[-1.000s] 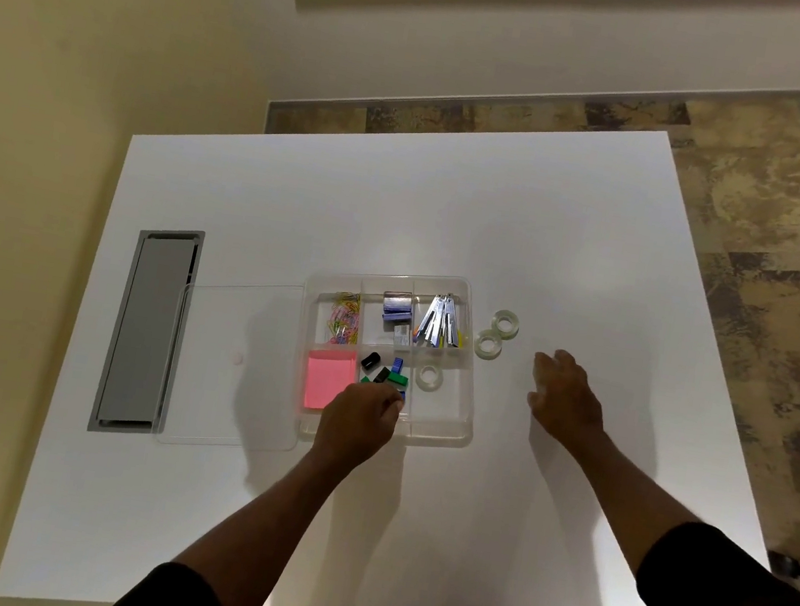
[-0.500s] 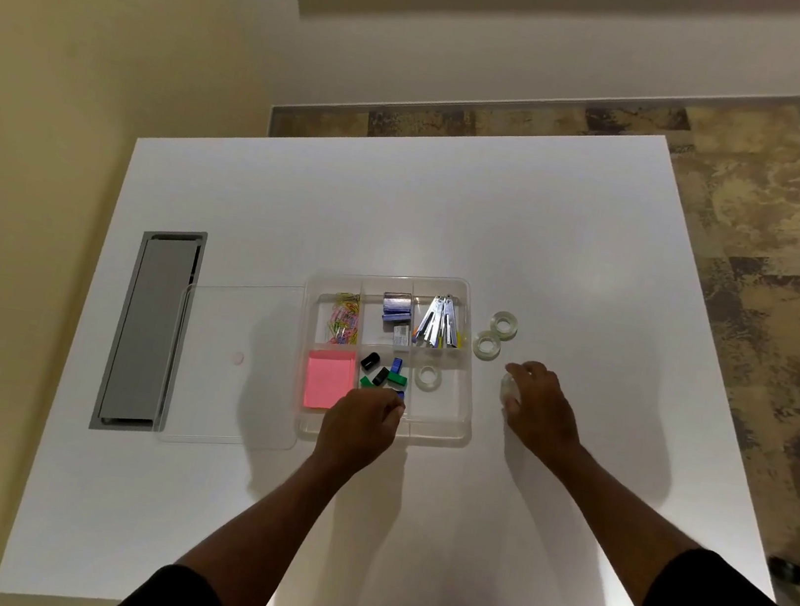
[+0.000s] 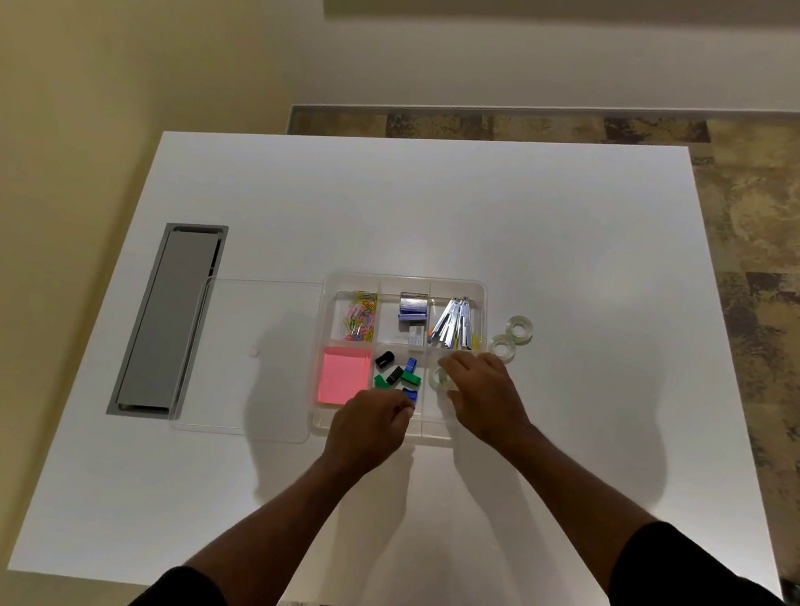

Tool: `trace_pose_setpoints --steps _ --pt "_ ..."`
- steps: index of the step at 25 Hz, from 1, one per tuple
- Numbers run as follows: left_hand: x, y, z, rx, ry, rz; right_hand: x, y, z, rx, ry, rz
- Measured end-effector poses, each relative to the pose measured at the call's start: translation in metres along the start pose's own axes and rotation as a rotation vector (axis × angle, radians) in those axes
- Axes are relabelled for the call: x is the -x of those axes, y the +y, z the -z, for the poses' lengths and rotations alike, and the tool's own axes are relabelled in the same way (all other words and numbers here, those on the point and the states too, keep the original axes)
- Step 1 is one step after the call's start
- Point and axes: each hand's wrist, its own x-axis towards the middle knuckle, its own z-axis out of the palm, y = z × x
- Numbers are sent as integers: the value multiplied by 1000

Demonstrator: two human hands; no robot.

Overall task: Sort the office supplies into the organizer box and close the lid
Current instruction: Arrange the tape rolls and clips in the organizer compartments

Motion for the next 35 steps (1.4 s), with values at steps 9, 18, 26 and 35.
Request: trace_pose_setpoints --steps 9,18,26,35 --pt "1 -7 -3 6 3 -6 -1 12 -13 151 -60 -25" --pt "-6 -5 -1 -8 6 -17 -3 53 12 -69 217 -305" --pt "-10 -2 -2 -12 -19 1 -4 71 -1 217 -269 -230" --pt "-11 -2 4 -20 -12 2 23 61 -2 168 -190 -324"
